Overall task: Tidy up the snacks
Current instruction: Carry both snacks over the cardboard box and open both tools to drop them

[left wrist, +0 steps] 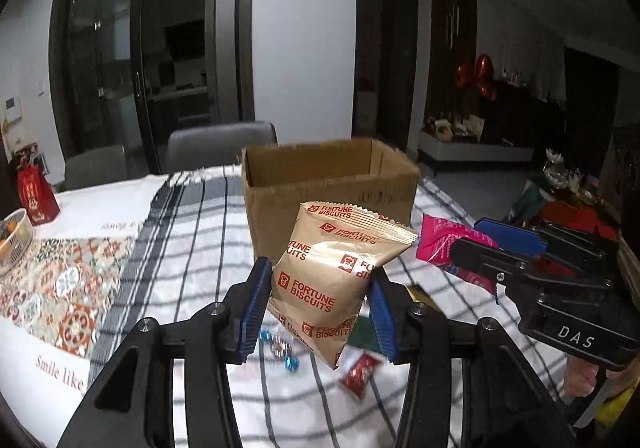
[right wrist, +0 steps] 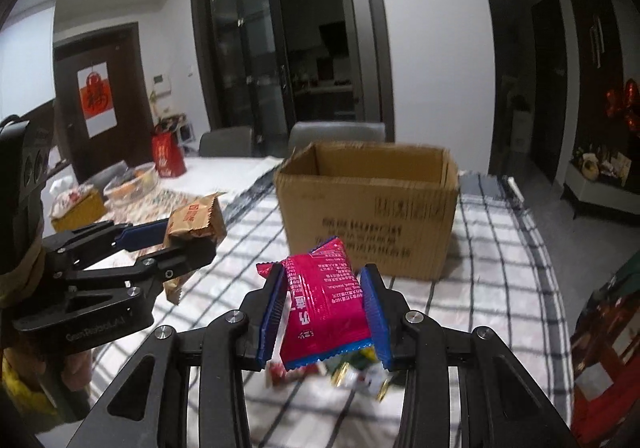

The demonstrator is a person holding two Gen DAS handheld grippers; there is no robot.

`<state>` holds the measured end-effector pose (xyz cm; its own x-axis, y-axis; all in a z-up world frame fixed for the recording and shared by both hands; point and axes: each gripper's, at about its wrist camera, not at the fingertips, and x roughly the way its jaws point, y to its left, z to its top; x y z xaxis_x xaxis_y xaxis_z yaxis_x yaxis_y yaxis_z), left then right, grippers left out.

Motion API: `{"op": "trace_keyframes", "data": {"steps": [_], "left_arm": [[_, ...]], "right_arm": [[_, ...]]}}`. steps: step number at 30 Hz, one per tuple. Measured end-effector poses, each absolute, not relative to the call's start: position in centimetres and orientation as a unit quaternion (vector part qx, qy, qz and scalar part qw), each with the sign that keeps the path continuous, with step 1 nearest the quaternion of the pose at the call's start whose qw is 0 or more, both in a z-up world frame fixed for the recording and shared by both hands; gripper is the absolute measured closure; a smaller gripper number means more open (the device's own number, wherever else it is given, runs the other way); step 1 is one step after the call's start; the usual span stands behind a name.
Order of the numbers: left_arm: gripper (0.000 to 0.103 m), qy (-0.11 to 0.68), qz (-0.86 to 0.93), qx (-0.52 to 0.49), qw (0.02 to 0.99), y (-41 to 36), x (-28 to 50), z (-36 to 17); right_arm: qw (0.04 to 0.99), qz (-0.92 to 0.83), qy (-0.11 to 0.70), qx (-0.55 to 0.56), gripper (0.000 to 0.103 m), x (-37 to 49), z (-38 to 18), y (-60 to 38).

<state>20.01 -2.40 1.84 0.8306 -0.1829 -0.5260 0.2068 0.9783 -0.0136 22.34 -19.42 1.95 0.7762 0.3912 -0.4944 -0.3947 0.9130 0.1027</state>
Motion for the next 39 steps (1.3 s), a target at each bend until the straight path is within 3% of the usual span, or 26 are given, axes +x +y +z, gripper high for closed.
{"op": "trace_keyframes", "data": {"steps": [18, 39], "left_arm": [[0.057, 0.222, -0.095, 0.04, 0.97, -2.2, 27.8, 7.2], [0.057, 0.253, -0.109, 0.044, 0.96, -3.1, 38.9, 5.9]], "right_arm": [[0.963, 0.181, 0.2, -0.007, 0.064, 29.4, 8.7, -19.7], [0.957, 0.174, 0.231, 0.001, 0.064, 38.9, 6.4, -20.1]]}}
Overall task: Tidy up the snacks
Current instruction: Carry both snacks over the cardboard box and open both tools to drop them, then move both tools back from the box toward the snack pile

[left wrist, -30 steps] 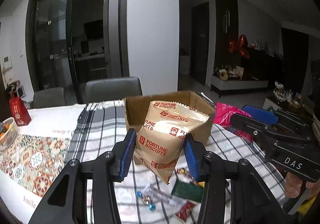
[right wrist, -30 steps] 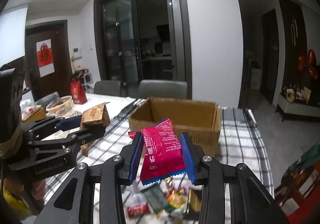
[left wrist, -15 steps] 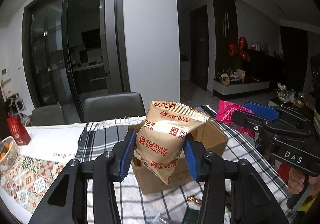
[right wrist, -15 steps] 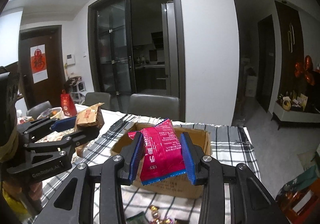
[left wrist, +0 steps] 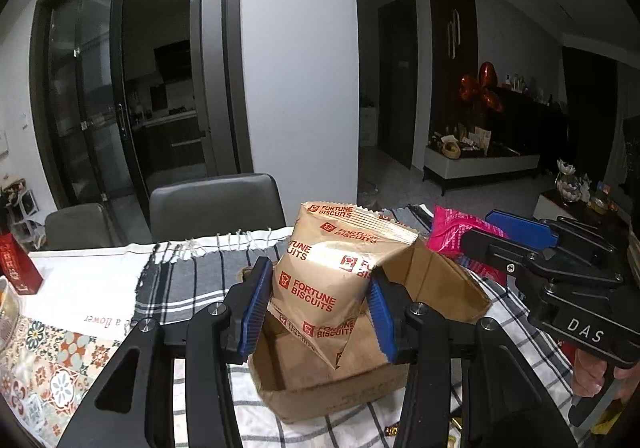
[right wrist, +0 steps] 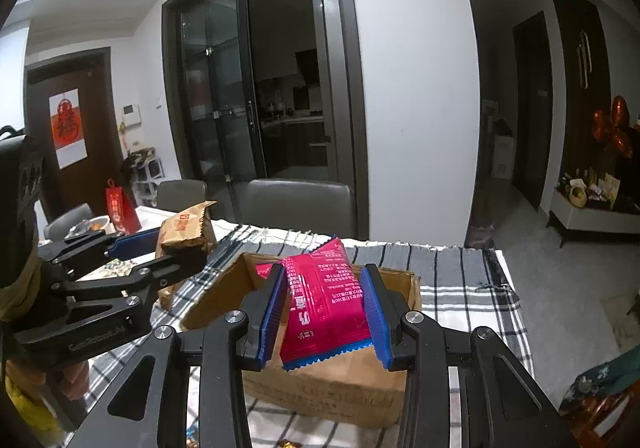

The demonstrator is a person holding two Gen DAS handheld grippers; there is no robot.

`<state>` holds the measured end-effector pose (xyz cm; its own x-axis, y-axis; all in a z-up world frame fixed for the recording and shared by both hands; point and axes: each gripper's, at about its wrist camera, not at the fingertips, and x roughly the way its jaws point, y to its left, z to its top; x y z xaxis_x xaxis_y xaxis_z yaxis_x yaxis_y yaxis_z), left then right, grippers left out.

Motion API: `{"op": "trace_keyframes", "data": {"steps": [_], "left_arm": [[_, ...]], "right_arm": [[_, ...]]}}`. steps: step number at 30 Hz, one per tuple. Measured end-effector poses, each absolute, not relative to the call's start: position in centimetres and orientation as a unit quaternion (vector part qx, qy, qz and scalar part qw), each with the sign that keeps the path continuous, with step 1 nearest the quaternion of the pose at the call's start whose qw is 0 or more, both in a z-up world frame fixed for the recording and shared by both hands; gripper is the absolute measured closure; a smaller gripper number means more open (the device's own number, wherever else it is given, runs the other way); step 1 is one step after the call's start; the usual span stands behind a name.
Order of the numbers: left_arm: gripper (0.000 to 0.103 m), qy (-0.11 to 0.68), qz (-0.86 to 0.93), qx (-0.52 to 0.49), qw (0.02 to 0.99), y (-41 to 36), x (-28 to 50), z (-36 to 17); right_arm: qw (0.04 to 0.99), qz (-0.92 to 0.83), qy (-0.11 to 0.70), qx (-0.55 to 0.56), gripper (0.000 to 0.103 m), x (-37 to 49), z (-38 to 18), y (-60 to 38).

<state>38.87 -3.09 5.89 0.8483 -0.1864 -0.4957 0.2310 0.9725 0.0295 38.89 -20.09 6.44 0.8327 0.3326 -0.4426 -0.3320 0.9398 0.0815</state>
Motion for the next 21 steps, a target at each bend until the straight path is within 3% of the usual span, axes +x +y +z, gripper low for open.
{"op": "trace_keyframes", "data": {"steps": [4, 7, 8, 9, 10, 21], "left_arm": [[0.056, 0.263, -0.107, 0.046, 0.958, -3.4, 40.5, 5.2], [0.028, 0.271, -0.102, 0.04, 0.956, -3.5, 41.3, 4.8], [0.027, 0.27, -0.101, 0.038, 0.957, -3.6, 41.3, 4.8], [0.027, 0.27, -0.098, 0.038, 0.957, -3.6, 41.2, 4.9], [0.027, 0.27, -0.097, 0.038, 0.957, -3.5, 41.2, 4.9], [0.018, 0.248, -0.097, 0.039, 0.963, -3.4, 36.4, 6.2]], "right_arm": [[0.955, 0.173, 0.242, -0.002, 0.063, 40.2, 5.7, -20.0], [0.955, 0.163, 0.248, -0.004, 0.059, 41.0, 5.1, -19.9], [0.956, 0.155, 0.249, -0.005, 0.055, 41.1, 5.0, -20.0], [0.957, 0.15, 0.249, -0.005, 0.044, 41.1, 4.9, -20.1], [0.958, 0.146, 0.247, -0.004, 0.041, 41.0, 4.9, -20.2], [0.961, 0.142, 0.237, 0.003, 0.041, 37.5, 6.1, -21.1]]}}
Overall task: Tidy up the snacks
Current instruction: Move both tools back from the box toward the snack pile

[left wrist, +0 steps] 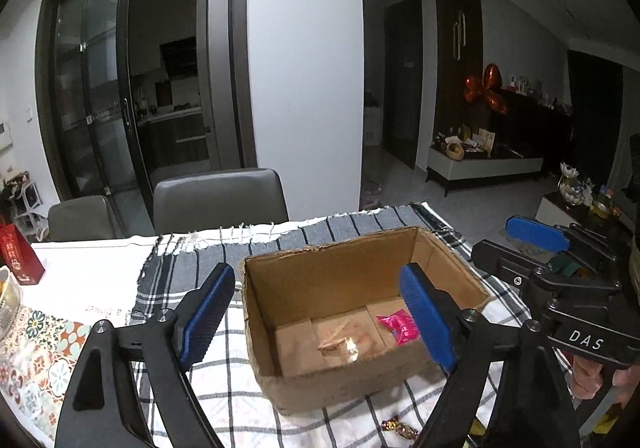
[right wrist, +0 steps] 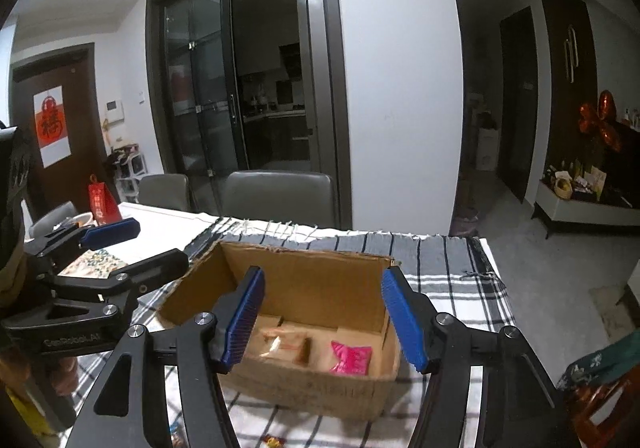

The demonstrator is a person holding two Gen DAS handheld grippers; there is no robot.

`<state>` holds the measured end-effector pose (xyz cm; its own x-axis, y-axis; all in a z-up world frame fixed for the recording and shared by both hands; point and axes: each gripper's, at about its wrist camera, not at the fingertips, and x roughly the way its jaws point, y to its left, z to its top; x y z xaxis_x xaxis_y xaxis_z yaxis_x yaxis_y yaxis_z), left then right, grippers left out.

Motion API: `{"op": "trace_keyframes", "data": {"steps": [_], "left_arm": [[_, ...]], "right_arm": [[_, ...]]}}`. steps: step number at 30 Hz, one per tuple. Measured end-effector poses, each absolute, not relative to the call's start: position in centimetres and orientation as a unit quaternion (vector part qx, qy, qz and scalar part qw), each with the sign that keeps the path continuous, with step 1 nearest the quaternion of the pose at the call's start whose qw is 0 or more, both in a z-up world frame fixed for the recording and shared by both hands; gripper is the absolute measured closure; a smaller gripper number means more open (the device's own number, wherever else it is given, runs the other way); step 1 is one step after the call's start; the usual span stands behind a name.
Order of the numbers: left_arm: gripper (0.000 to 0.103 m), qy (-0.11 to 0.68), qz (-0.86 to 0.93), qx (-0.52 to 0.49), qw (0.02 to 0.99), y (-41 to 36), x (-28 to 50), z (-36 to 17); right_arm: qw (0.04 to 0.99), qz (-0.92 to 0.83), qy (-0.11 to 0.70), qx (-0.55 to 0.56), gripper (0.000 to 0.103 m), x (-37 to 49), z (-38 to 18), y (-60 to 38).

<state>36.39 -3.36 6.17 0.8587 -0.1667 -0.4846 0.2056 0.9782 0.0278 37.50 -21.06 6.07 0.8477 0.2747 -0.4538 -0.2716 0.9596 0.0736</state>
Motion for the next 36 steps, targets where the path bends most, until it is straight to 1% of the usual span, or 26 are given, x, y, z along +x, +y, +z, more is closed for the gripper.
{"op": "trace_keyframes", "data": {"steps": [7, 16, 27, 36], "left_arm": [[0.018, 0.212, -0.09, 0.063, 0.971, -3.7, 31.6, 7.5], [0.018, 0.188, -0.097, 0.083, 0.974, -4.3, 26.2, 8.1], [0.018, 0.179, -0.091, 0.068, 0.977, -3.9, 20.2, 6.8], [0.018, 0.179, -0.088, 0.095, 0.975, -4.2, 15.5, 4.1]], "right_arm": [[0.963, 0.148, 0.227, 0.008, 0.041, 33.7, 6.7, -21.6], [0.965, 0.153, 0.214, 0.011, 0.041, 28.9, 6.9, -22.2], [0.967, 0.158, 0.199, -0.016, 0.041, 23.6, 6.3, -22.3], [0.967, 0.159, 0.196, -0.044, 0.041, 20.0, 4.9, -22.0]]}}
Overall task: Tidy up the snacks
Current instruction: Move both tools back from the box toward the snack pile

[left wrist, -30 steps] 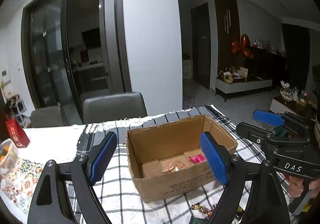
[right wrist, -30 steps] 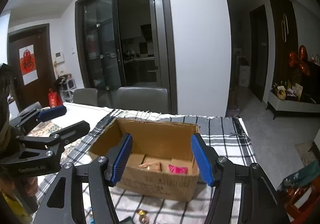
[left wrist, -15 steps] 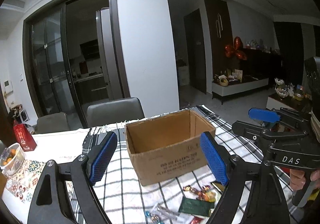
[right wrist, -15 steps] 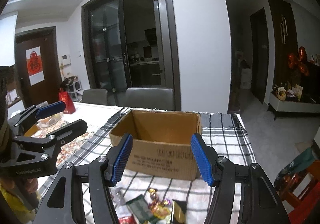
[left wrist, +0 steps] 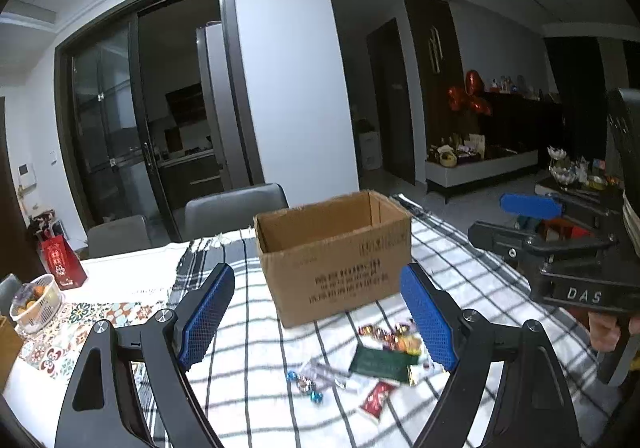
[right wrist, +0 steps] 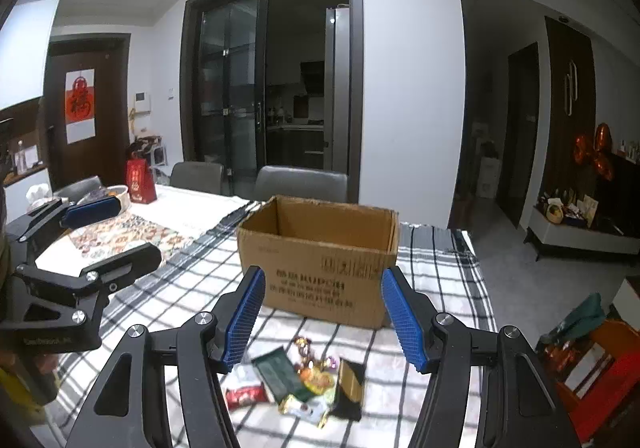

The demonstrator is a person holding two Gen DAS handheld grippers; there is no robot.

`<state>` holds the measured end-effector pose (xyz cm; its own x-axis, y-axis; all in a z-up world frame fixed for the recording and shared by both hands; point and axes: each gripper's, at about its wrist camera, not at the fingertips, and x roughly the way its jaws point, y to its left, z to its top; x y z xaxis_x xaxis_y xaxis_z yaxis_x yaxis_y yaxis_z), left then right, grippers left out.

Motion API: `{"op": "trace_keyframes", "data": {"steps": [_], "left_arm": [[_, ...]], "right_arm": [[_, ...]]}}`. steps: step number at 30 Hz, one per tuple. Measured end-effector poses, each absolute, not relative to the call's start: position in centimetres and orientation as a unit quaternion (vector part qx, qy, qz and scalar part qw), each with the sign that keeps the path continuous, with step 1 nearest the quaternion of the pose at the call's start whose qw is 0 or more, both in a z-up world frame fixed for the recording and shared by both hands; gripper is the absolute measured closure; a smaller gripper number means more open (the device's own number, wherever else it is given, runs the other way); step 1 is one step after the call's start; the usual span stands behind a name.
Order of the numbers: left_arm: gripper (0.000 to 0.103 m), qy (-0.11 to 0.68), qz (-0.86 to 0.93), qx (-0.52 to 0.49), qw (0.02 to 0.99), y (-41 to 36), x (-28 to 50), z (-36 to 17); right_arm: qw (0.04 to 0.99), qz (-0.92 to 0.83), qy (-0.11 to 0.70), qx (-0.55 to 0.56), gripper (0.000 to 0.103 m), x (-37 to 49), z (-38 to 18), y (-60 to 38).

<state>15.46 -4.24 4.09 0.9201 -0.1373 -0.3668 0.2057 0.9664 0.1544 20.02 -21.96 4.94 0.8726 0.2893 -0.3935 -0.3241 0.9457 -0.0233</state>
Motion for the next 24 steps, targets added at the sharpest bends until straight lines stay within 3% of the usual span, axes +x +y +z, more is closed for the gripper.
{"op": "trace_keyframes", "data": {"steps": [15, 24], "left_arm": [[0.019, 0.239, -0.097, 0.085, 0.962, -4.0, 12.4, -1.6], [0.027, 0.272, -0.105, 0.107, 0.951, -4.5, 12.9, -4.6]], "right_arm": [[0.945, 0.187, 0.249, -0.098, 0.041, 16.4, -0.3, -20.3], [0.924, 0.209, 0.283, -0.153, 0.042, 16.4, -3.8, -19.1]]}}
